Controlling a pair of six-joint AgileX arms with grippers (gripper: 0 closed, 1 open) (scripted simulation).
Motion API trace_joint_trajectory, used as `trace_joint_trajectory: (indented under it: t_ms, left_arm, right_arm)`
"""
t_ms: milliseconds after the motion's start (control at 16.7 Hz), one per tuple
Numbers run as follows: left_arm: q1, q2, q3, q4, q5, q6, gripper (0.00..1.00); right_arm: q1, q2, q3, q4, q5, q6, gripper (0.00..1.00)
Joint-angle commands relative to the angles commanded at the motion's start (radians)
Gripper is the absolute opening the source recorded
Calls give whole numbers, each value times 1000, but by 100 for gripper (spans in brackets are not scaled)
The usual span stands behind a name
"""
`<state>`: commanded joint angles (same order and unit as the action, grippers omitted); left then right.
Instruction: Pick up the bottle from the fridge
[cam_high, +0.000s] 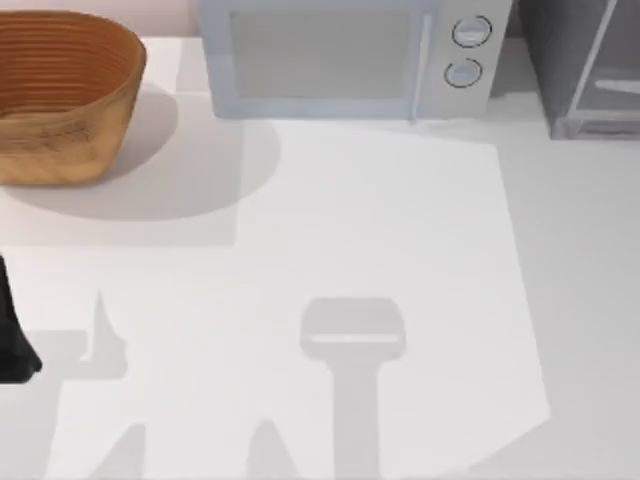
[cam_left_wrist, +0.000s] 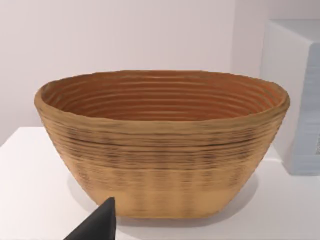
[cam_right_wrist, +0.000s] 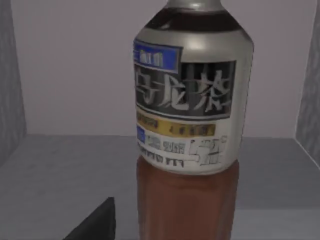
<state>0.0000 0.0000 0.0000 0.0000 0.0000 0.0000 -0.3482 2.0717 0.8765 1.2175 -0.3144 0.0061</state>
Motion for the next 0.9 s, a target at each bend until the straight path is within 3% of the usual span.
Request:
trace_joint_trajectory:
  t_ms: [300, 660, 900]
  left_arm:
    - [0, 0, 0, 0, 0, 0, 100]
    - [0, 0, 0, 0, 0, 0, 100]
    - [0, 0, 0, 0, 0, 0, 100]
  right_arm:
    - [67, 61, 182, -145, 68, -1, 100]
    - [67, 70, 200, -155, 69, -1, 100]
    - [83, 152, 351, -219, 85, -1, 100]
